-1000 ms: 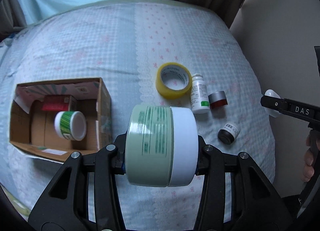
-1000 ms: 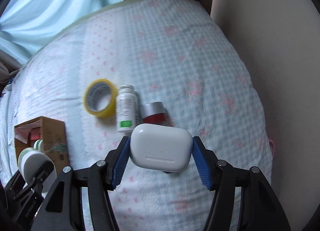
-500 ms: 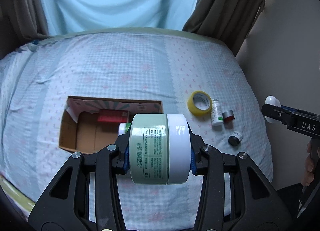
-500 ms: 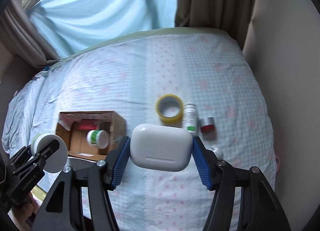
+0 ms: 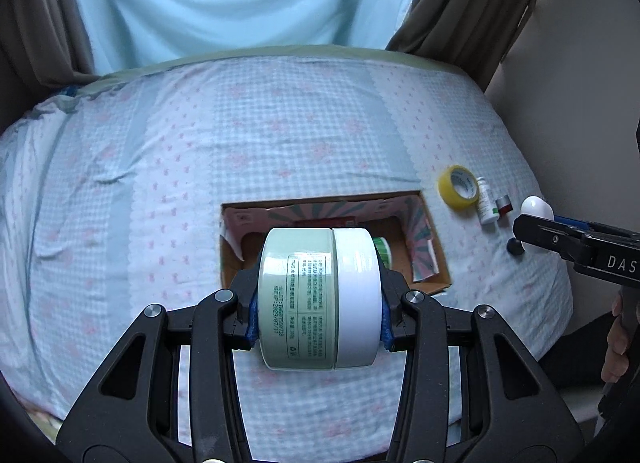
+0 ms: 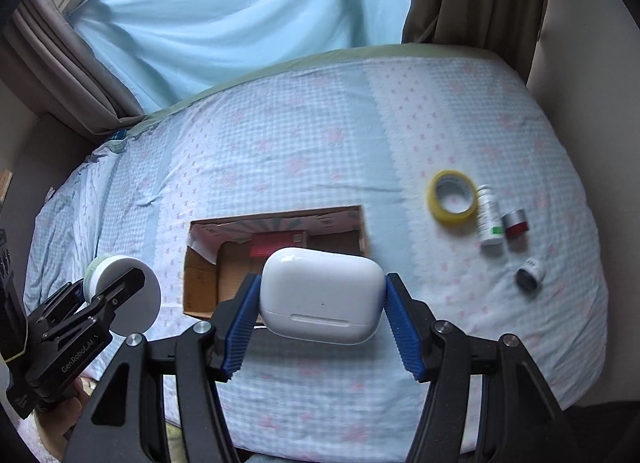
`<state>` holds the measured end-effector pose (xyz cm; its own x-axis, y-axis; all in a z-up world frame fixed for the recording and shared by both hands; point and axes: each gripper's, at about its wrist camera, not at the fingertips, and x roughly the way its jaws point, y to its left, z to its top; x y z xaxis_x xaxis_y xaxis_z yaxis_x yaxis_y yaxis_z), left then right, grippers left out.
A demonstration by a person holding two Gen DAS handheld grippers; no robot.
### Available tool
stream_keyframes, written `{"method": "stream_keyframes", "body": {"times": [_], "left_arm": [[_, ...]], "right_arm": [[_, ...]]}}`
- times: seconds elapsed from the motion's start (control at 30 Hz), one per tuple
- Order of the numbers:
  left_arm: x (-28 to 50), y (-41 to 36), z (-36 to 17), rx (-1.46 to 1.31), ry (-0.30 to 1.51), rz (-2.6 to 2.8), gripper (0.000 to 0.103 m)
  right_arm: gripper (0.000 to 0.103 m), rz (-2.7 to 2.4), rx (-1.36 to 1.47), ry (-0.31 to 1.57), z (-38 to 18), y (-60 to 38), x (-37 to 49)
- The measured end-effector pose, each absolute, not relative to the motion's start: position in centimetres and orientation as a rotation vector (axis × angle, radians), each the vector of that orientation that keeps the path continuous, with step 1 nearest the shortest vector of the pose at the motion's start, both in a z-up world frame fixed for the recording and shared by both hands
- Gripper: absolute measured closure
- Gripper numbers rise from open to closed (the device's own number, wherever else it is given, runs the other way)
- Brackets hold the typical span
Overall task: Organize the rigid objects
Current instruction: 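Carry the pale green jar and earbud case over the cardboard box with both tools, then open both tools to drop the jar and earbud case into the box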
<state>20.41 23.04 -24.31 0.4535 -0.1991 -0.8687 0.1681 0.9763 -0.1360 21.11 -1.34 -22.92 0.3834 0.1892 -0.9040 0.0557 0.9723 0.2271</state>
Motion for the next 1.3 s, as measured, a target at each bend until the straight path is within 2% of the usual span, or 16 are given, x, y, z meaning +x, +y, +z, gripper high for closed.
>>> {"method": "stream_keyframes", "body": {"times": [0.43, 0.83, 1.07, 1.17, 1.2, 1.23, 1.27, 1.3], "left_arm": [[27.1, 26.8, -35.1, -0.012, 1.272, -0.3, 0.064], [32.4, 25.8, -43.6, 0.024, 1.411, -0.303, 0.064], [33.3, 25.0, -45.7, 0.067, 1.443, -0.337, 0.064], [33.9, 25.0, -45.8, 0.036, 1.466, -0.361, 0.064], [34.0, 25.0, -45.5, 0.027, 1.459, -0.369, 0.056], [34.1, 25.0, -45.1, 0.03, 1.446, -0.369, 0.025], [34.3, 25.0, -44.7, 0.037, 1.435, -0.363, 0.004], [34.3, 25.1, -44.4, 0.04, 1.417, -0.355, 0.0]], "right_arm": [[0.046, 0.159, 0.178, 1.356, -34.2, 9.5, 24.7], [0.046, 0.228, 0.086, 1.448, -42.6, 13.1, 26.8], [0.046, 0.286, 0.071, 1.503, -45.5, 13.5, 27.9], [0.046, 0.326, 0.05, 1.469, -45.4, 13.9, 28.0], [0.046, 0.334, 0.053, 1.457, -45.4, 14.0, 28.0], [0.045, 0.342, 0.065, 1.448, -45.4, 14.0, 28.1], [0.035, 0.346, 0.079, 1.446, -45.5, 14.0, 28.1], [0.009, 0.349, 0.089, 1.448, -45.6, 14.0, 28.1]]}}
